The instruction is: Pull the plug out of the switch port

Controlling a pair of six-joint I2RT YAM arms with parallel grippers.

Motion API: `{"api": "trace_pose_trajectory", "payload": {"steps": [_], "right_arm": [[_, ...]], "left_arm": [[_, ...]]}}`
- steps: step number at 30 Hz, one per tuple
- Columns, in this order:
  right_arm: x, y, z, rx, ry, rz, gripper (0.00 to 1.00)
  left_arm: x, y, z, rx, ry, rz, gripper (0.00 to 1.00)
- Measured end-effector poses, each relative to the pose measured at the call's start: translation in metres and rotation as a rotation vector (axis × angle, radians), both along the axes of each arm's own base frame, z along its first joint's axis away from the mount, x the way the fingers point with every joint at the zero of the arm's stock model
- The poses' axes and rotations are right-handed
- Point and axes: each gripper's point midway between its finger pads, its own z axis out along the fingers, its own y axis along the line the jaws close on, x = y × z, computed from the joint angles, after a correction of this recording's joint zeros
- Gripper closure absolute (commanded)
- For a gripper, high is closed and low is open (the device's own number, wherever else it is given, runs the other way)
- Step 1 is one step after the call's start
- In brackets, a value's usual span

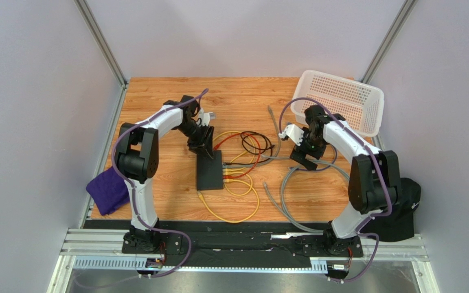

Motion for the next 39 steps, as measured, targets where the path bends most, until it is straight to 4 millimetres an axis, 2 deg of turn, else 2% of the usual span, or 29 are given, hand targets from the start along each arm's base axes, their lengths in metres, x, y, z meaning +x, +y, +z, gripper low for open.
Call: {"api": "trace_pose_trajectory", "payload": {"steps": [3, 6, 7, 9, 13, 17, 19, 21, 23, 25, 27, 29, 31, 32, 33, 35, 39], "right_arm": [[0.017, -0.001, -0.016, -0.019, -0.008, -0.005, 0.08], [0.032, -0.002, -0.027, -0.039, -0.015, -0.008, 0.23], [0.037, -0.003, -0.030, -0.049, -0.012, -0.009, 0.34], [0.043, -0.007, -0.036, -0.081, 0.000, -0.011, 0.49], [0.066, -0.016, -0.033, -0.134, -0.028, -0.046, 0.61], [0.104, -0.031, -0.004, -0.162, -0.144, -0.095, 0.59], [0.126, -0.043, 0.016, -0.184, -0.224, -0.120, 0.48], [0.134, -0.050, 0.026, -0.200, -0.259, -0.133, 0.40], [0.138, -0.056, 0.030, -0.217, -0.278, -0.147, 0.37], [0.138, -0.053, 0.031, -0.211, -0.272, -0.155, 0.32], [0.135, -0.039, 0.035, -0.163, -0.255, -0.159, 0.25], [0.135, -0.010, 0.044, -0.064, -0.259, -0.155, 0.23], [0.131, 0.028, 0.057, 0.057, -0.261, -0.147, 0.23], [0.127, 0.049, 0.066, 0.123, -0.259, -0.137, 0.23], [0.123, 0.067, 0.074, 0.174, -0.254, -0.124, 0.24], [0.114, 0.108, 0.094, 0.305, -0.241, -0.104, 0.25], [0.092, 0.186, 0.128, 0.543, -0.159, -0.084, 0.35]], "left_arm": [[-0.002, -0.001, 0.001, 0.000, 0.000, -0.004, 0.50], [-0.002, -0.002, 0.002, 0.000, -0.005, -0.010, 0.50], [-0.002, -0.002, 0.002, 0.002, -0.007, -0.012, 0.50], [-0.003, -0.002, 0.001, 0.005, -0.009, -0.016, 0.50], [-0.002, 0.000, 0.000, 0.013, -0.015, -0.019, 0.50], [-0.003, 0.000, -0.001, 0.017, -0.014, -0.021, 0.50], [-0.003, 0.000, -0.001, 0.017, -0.013, -0.021, 0.50], [-0.003, 0.000, -0.001, 0.017, -0.013, -0.021, 0.50], [-0.003, 0.000, -0.001, 0.017, -0.013, -0.021, 0.50], [-0.003, 0.000, -0.001, 0.017, -0.013, -0.021, 0.50], [-0.003, 0.001, -0.001, 0.020, -0.014, -0.021, 0.50], [-0.002, 0.002, -0.001, 0.028, -0.020, -0.020, 0.46], [-0.001, 0.004, 0.001, 0.040, -0.032, -0.018, 0.40], [-0.001, 0.005, 0.003, 0.045, -0.041, -0.018, 0.29], [0.000, 0.006, 0.006, 0.048, -0.049, -0.017, 0.25], [0.002, 0.008, 0.014, 0.058, -0.072, -0.011, 0.24], [0.006, 0.015, 0.034, 0.075, -0.134, 0.024, 0.26]]}}
